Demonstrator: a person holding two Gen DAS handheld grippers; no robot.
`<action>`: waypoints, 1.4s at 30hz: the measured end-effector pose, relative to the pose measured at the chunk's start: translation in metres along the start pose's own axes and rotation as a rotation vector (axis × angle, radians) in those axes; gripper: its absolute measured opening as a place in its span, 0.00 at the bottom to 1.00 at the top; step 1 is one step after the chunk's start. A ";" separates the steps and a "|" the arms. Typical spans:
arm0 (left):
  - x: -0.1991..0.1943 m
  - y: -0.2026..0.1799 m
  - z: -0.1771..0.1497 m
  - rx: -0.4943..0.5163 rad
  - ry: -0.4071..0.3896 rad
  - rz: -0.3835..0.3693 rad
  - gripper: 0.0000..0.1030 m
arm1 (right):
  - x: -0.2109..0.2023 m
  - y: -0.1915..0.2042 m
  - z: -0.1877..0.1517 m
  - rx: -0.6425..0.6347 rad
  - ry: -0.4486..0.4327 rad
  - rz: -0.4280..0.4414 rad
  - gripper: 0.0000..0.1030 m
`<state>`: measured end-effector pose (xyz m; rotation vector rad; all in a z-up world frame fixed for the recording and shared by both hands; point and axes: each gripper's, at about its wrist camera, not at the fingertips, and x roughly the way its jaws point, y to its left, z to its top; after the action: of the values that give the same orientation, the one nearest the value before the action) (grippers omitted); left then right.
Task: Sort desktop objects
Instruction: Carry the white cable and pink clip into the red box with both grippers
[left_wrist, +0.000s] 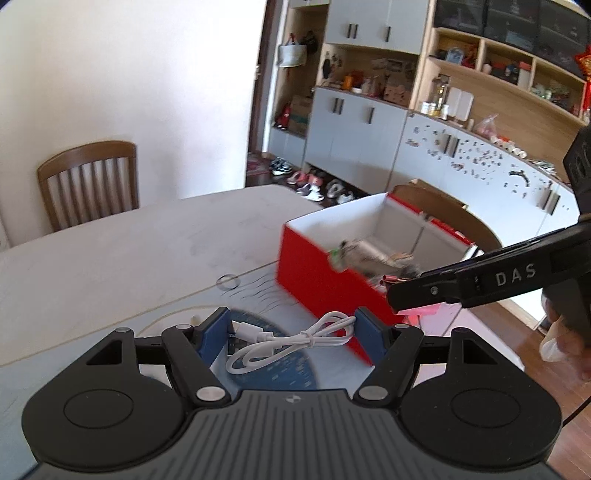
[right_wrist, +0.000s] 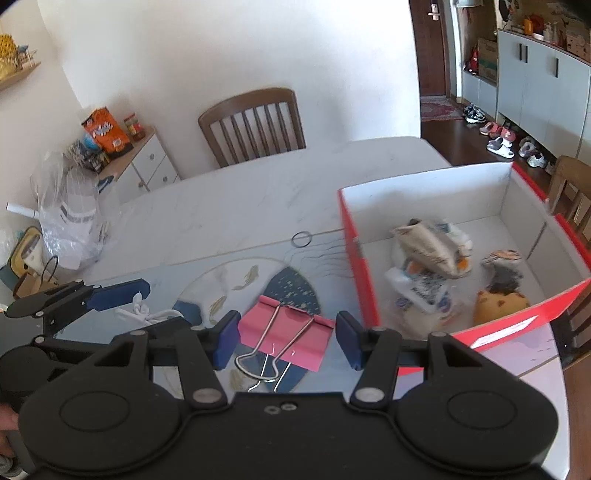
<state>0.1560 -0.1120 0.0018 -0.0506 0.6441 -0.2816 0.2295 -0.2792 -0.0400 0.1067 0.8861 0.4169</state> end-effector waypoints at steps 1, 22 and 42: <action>0.002 -0.005 0.003 0.006 -0.003 -0.007 0.71 | -0.003 -0.006 0.001 0.005 -0.008 -0.003 0.54; 0.082 -0.110 0.044 0.130 0.022 -0.066 0.71 | -0.017 -0.134 0.029 0.086 -0.095 -0.096 0.54; 0.173 -0.165 0.055 0.219 0.153 -0.050 0.71 | 0.034 -0.198 0.051 0.118 -0.040 -0.123 0.54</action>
<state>0.2808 -0.3205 -0.0341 0.1661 0.7611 -0.4055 0.3490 -0.4427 -0.0845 0.1673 0.8729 0.2474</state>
